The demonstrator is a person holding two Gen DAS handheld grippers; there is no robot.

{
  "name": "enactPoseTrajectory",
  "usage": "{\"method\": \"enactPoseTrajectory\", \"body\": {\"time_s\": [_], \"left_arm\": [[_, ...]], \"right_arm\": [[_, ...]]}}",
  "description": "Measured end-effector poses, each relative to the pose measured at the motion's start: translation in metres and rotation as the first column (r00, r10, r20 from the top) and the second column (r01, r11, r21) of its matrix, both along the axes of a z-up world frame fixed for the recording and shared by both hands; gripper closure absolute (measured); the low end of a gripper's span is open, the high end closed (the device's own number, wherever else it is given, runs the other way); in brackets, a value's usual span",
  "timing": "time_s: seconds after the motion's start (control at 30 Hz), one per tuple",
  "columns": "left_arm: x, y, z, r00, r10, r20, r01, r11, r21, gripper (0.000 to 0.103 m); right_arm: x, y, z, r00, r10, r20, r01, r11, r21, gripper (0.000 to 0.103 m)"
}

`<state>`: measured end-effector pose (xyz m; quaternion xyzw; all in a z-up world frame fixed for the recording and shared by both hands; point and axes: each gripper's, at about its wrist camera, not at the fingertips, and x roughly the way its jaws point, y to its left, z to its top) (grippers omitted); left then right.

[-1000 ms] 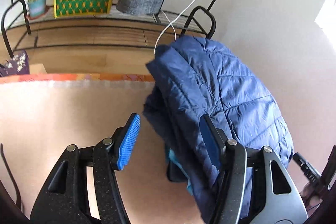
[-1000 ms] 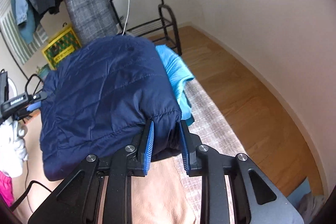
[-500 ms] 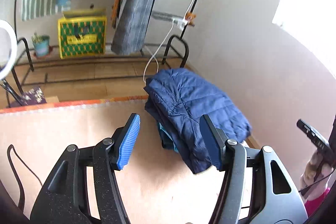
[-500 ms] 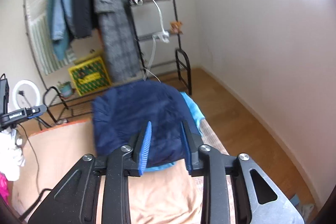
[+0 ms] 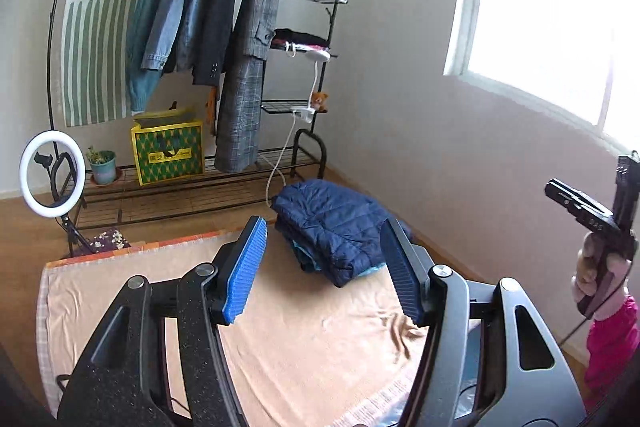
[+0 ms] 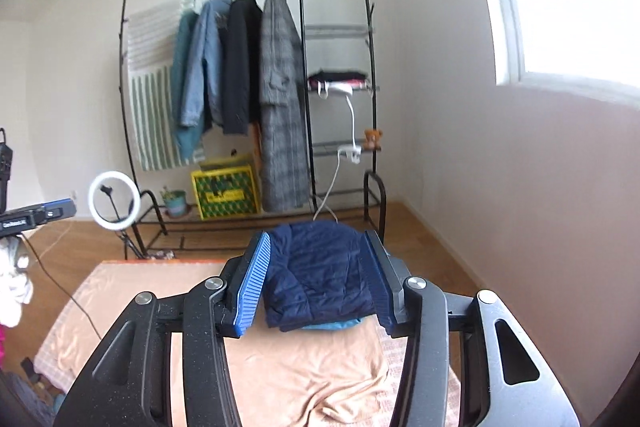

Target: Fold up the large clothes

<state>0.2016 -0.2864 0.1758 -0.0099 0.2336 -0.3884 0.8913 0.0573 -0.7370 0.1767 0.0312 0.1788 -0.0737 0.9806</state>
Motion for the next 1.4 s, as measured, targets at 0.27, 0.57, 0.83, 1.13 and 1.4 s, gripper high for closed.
{"method": "enactPoseTrajectory", "body": {"time_s": [0.27,0.57,0.83,1.13,1.4], "left_arm": [[-0.079,0.047,-0.018,0.999,-0.038,-0.004,0.038,0.999,0.029,0.027],[-0.133,0.050,-0.081,0.999,-0.035,-0.006,0.035,0.994,0.103,0.016],[-0.155,0.052,-0.102,1.000,0.004,0.021,-0.006,0.992,0.123,0.000],[-0.147,0.057,-0.114,0.995,0.091,-0.034,-0.087,0.991,0.102,0.000],[-0.149,0.056,-0.118,0.991,0.135,0.009,-0.135,0.983,0.126,0.000]], "right_arm": [[-0.057,0.031,0.004,0.998,-0.067,0.006,0.067,0.998,-0.008,0.039],[-0.100,0.085,-0.032,0.988,-0.156,0.000,0.156,0.987,-0.036,0.020],[-0.107,0.111,-0.049,0.977,-0.213,0.001,0.213,0.975,-0.058,0.017],[-0.097,0.127,-0.060,0.977,-0.214,-0.016,0.211,0.972,-0.106,0.016],[-0.101,0.124,-0.068,0.975,-0.219,-0.025,0.217,0.974,-0.067,0.016]]}}
